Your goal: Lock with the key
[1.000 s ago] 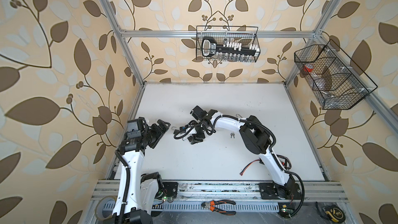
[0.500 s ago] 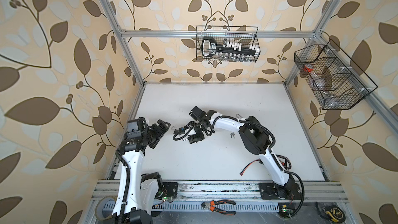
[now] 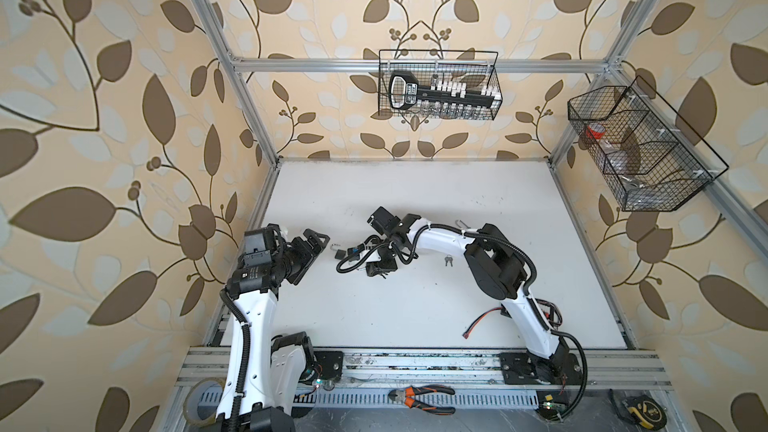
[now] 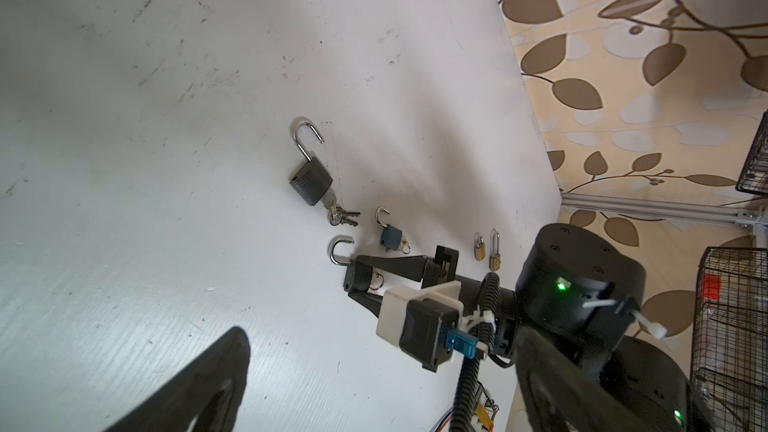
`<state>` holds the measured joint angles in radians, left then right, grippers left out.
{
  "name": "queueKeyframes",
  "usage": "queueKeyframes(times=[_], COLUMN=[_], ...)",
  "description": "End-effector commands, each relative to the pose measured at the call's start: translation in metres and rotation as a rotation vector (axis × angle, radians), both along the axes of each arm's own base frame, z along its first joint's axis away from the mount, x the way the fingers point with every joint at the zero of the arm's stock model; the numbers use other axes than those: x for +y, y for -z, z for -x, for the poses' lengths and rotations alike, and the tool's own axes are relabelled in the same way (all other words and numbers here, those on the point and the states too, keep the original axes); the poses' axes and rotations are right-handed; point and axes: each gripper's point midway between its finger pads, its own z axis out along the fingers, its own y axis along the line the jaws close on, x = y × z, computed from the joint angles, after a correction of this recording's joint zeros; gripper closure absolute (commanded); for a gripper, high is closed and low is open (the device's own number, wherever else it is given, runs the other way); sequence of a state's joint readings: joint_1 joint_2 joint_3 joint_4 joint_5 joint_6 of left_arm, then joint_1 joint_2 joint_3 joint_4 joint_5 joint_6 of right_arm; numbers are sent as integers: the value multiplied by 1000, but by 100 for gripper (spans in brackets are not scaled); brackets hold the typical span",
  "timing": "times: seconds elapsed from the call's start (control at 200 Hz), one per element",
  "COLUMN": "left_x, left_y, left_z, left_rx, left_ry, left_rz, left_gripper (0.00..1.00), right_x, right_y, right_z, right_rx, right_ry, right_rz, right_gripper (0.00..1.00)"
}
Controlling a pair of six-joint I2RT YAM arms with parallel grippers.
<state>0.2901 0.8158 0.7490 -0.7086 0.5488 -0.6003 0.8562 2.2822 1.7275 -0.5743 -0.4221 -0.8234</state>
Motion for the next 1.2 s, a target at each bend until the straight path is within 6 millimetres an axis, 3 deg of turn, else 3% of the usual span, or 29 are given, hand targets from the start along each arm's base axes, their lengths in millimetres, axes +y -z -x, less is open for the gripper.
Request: queueKeyframes(times=[0.0, 0.065, 0.285, 0.545, 0.82, 1.075, 1.195], left_x=[-4, -4, -12, -60, -119, -171, -181], left_y=[-24, -28, -47, -54, -72, -101, -118], left_z=[-1, -2, -3, -8, -23, -24, -20], left_rx=[-69, -75, -132, -179, -262, -406, -500], left_ry=[45, 46, 64, 206, 394, 609, 671], left_rz=[-9, -8, -2, -68, -122, -68, -64], left_gripper=[1, 1, 1, 1, 1, 1, 1], right_x=[0, -2, -30, -96, -160, -206, -220], right_y=[-40, -60, -118, -186, -206, -215, -219], right_z=[4, 4, 7, 14, 40, 26, 19], right_rx=[-20, -37, -75, -8, -4, 37, 114], right_ry=[33, 78, 362, 807, 969, 1048, 1043], right_rz=[-97, -164, -385, -646, -708, -722, -755], right_gripper=[93, 100, 100, 100, 100, 100, 100])
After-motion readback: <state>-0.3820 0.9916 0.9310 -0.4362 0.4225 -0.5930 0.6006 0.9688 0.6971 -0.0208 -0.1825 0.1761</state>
